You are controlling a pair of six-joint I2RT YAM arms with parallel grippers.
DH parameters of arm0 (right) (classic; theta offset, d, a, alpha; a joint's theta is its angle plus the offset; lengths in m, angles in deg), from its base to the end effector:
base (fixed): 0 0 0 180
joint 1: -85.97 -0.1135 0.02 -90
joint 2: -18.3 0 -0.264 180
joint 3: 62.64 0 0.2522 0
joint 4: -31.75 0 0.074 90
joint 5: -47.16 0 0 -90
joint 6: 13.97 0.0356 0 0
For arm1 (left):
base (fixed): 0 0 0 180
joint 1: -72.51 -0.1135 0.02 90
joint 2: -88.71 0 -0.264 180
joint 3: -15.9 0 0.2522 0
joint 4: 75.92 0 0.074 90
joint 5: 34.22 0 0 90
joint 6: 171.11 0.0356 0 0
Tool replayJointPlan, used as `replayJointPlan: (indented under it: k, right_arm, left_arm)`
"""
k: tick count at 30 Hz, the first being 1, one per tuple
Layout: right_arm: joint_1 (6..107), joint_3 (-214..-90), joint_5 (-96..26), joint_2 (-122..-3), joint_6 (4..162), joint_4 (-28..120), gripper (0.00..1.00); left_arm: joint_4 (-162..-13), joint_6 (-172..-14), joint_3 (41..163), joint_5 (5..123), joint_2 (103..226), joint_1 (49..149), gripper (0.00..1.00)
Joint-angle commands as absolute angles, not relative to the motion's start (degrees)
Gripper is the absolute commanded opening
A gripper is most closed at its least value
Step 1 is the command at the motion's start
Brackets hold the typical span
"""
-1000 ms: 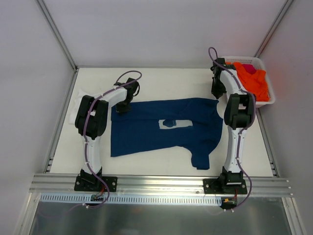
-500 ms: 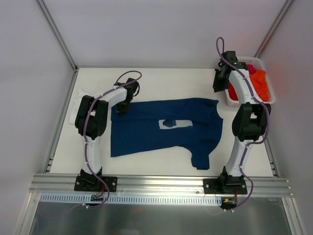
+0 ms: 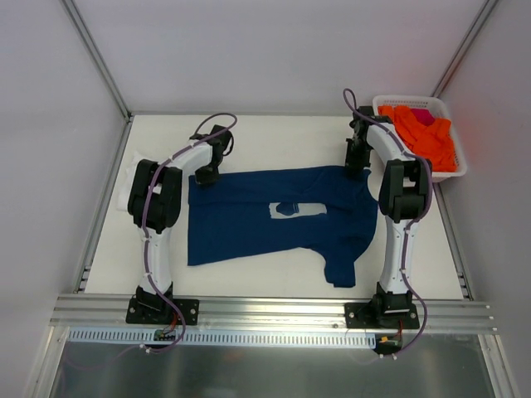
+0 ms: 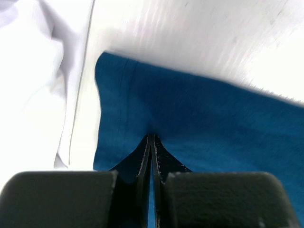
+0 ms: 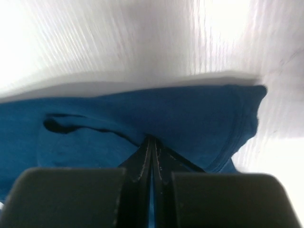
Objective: Fold and stack the t-shirts
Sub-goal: Fold the flattened tshirt in 1/3 of the way
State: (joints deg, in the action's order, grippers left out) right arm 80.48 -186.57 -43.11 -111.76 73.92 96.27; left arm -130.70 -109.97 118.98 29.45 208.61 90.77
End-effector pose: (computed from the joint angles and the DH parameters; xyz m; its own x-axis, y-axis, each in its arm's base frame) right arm 0.4748 0.0455 0.1852 -0.9351 -0.1269 -0.3309 -0.1286 0.9916 -0.0166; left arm 0.4099 -0.1186 0.1689 -0.8606 -0.1716 -0.4796 -0.3054 0.9273 0.2162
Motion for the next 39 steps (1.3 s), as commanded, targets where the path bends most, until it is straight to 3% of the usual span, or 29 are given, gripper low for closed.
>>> replayJointPlan:
  k: [1, 17, 26, 39]
  right_arm:
    - [80.00, -192.41, -46.44, -112.74, 74.80, 99.12, 0.01]
    - [79.21, -205.77, -52.06, -123.12, 74.97, 105.27, 0.01]
    - [80.26, -209.47, -53.65, -125.76, 75.06, 105.89, 0.01]
    - [83.42, -211.58, -54.18, -126.11, 75.77, 105.72, 0.00]
  left_arm:
    - [-131.96, -107.83, 122.73, 32.31, 210.79, 89.74, 0.00]
    - [-136.44, -106.16, 136.53, 36.96, 221.59, 87.98, 0.00]
    - [-142.68, -104.93, 156.03, 37.85, 230.99, 86.84, 0.00]
    - [-143.21, -105.10, 158.60, 37.86, 233.12, 83.76, 0.00]
